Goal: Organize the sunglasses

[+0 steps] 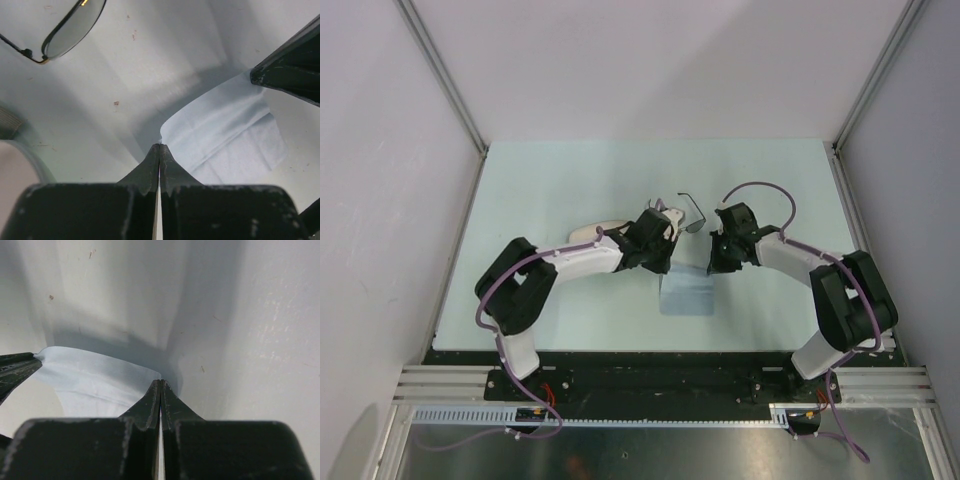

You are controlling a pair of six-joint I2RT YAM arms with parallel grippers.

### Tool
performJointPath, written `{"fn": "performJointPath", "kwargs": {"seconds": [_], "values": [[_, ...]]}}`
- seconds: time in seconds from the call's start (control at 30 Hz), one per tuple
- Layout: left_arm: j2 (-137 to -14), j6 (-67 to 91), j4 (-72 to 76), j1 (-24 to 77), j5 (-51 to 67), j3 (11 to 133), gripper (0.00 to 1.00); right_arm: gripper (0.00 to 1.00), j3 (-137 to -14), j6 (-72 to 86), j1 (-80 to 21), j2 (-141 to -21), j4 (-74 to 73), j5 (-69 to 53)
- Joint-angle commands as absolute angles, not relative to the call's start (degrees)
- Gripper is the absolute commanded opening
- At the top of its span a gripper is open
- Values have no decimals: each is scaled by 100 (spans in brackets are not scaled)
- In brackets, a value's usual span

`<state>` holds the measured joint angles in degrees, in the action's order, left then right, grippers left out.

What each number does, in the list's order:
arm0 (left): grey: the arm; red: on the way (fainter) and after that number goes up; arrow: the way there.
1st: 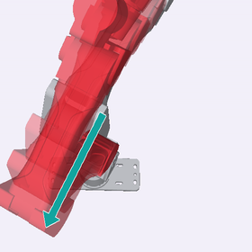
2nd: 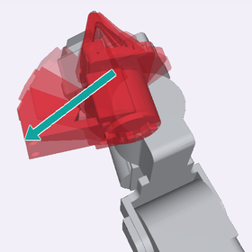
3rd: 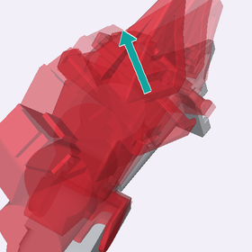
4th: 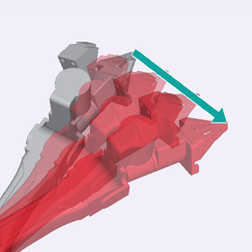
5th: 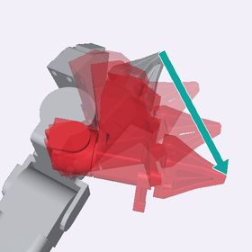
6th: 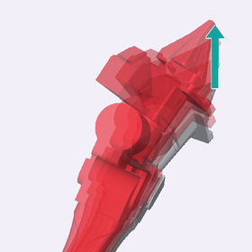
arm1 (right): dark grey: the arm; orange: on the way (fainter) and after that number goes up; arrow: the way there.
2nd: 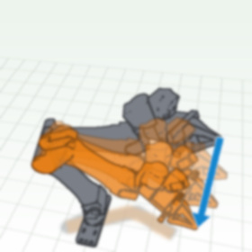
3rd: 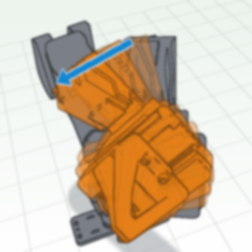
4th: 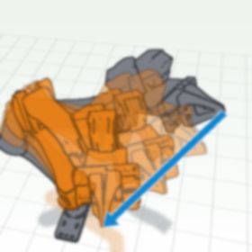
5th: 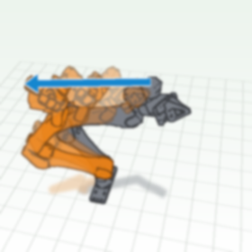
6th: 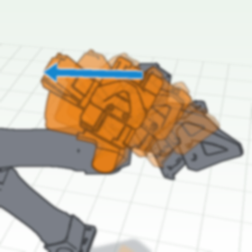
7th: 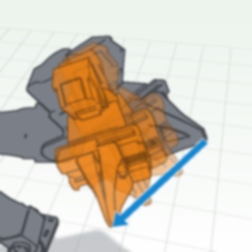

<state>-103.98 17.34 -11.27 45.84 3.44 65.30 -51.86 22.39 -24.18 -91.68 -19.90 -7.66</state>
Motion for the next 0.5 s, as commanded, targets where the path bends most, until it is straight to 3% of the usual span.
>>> {"fn": "performJointPath", "kwargs": {"seconds": [0.0, 0.47], "values": [[-10072, 1424, -1028, 4676, 641, 6416, 1, 0, -5177, 2145, -2435, -8860, -2214, -993], [-9932, 906, -993, 4729, 1002, 6056, 0, 0, -4983, 2136, -2514, -8648, -2593, -1239]]}}
